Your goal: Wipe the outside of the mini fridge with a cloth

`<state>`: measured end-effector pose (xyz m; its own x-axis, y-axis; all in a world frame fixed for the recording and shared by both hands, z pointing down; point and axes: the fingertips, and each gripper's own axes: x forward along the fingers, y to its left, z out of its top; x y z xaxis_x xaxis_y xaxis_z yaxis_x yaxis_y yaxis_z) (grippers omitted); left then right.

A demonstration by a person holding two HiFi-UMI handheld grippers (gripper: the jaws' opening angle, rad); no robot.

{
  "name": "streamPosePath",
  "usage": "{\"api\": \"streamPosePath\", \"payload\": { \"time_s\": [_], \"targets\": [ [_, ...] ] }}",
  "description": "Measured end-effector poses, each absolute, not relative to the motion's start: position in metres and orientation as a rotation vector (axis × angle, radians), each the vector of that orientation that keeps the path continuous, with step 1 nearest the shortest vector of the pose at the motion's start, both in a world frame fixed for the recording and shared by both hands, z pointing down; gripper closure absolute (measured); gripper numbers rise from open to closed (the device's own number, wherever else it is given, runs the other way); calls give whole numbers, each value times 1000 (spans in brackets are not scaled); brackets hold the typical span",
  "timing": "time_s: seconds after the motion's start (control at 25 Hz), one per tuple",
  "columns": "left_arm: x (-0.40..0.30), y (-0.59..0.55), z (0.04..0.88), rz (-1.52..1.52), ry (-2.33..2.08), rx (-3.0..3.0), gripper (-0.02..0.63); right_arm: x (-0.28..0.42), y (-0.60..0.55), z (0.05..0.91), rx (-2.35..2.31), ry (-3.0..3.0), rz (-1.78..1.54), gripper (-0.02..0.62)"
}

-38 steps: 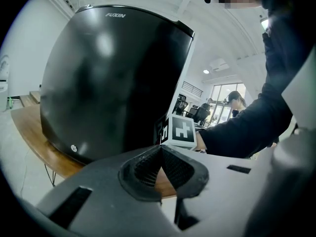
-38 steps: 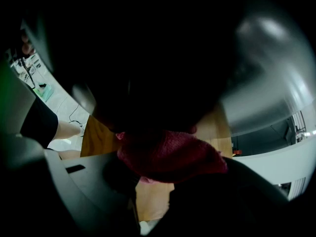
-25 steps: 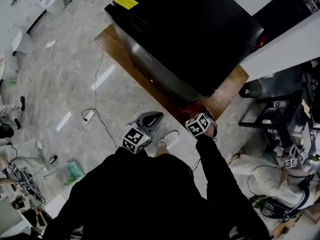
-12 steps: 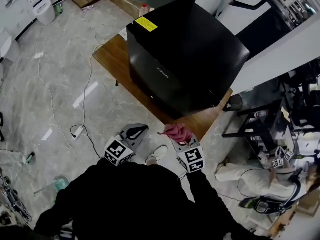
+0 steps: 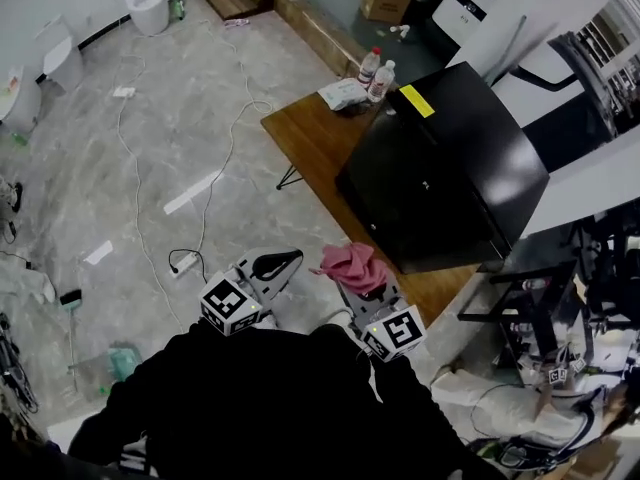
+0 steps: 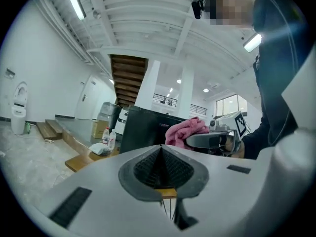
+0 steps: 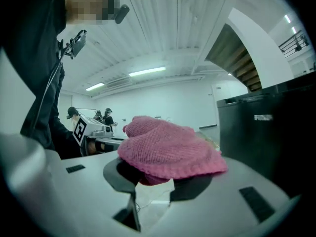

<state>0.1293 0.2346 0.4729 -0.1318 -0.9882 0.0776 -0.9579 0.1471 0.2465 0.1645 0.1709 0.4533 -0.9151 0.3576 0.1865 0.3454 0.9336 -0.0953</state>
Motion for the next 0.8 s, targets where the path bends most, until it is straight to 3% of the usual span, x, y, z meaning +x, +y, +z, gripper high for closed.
{"api": "streamPosePath", "payload": {
  "time_s": [0.48,0.8],
  "targets": [
    [22,319,458,-231,-2443,1652,600,37,258,443,-857,-2929,147,460],
    [-112,302,431,-206,-2546,1595,600,-103,249,415,-932,-3025,177,460]
  ]
}}
